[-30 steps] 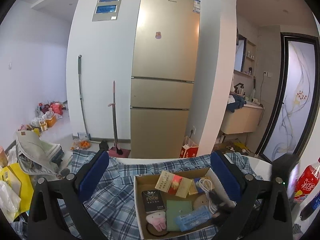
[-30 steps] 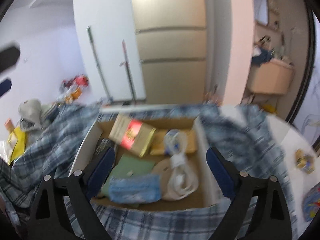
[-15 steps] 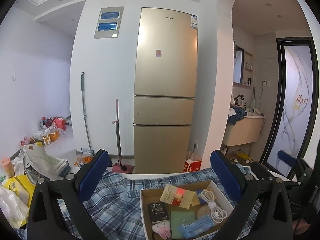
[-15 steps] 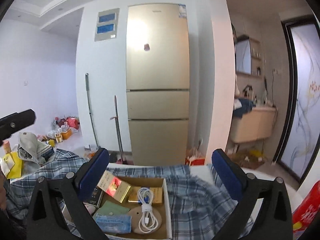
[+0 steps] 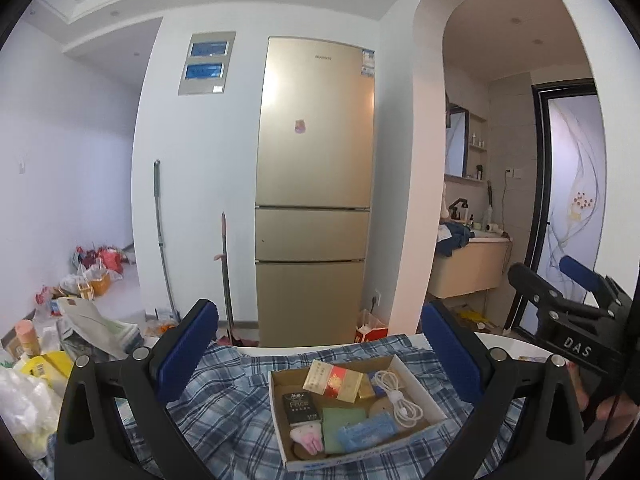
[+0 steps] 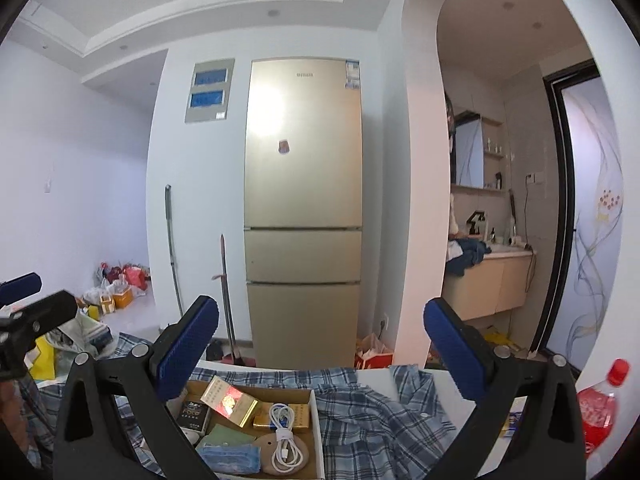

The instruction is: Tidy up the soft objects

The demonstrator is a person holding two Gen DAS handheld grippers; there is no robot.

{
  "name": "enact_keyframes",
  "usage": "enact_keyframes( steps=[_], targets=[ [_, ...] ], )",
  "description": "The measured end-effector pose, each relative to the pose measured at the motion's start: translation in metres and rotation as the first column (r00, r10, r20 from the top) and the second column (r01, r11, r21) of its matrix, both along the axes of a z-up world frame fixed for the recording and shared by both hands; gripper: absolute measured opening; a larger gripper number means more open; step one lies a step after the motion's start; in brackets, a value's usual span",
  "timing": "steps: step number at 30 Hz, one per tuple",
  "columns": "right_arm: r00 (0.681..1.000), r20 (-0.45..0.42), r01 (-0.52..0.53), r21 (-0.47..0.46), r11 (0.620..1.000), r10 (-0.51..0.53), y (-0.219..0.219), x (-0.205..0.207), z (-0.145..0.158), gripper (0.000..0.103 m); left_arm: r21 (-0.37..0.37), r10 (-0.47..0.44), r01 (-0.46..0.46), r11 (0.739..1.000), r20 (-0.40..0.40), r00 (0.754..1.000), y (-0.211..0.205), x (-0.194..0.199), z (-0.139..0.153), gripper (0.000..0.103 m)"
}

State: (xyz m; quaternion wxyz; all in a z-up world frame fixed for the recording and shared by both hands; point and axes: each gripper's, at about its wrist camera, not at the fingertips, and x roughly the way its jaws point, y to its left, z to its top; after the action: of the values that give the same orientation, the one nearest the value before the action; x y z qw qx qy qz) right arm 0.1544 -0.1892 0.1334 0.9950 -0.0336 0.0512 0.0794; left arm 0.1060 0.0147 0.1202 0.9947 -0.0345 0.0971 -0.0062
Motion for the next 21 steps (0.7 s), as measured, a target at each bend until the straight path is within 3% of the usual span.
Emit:
enact_keyframes(
  steps=[5, 13, 21],
  targets=[
    [0.999, 0.035, -0.017, -0.001, 1.0, 0.017, -0.002, -0.032, 0.003, 0.103, 0.043, -0.002, 0.0, 0.999, 0.036, 0.999, -0.011, -0.034, -0.001, 0.103],
    [0.999, 0.047, -0.017, -0.009, 1.0, 0.017, -0.004, -0.058, -0.005, 0.103, 0.016, -0.045, 0.044, 0.999, 0.042, 0.998, -0.013, -0.058, -0.014, 0.103],
    [0.998, 0.065, 0.023, -0.039, 0.999, -0.021, -0.007, -0.073, -0.042, 0.103, -0.01, -0.011, 0.013, 1.0, 0.105, 0.994, 0.0, -0.083, -0.05, 0.103]
  ],
)
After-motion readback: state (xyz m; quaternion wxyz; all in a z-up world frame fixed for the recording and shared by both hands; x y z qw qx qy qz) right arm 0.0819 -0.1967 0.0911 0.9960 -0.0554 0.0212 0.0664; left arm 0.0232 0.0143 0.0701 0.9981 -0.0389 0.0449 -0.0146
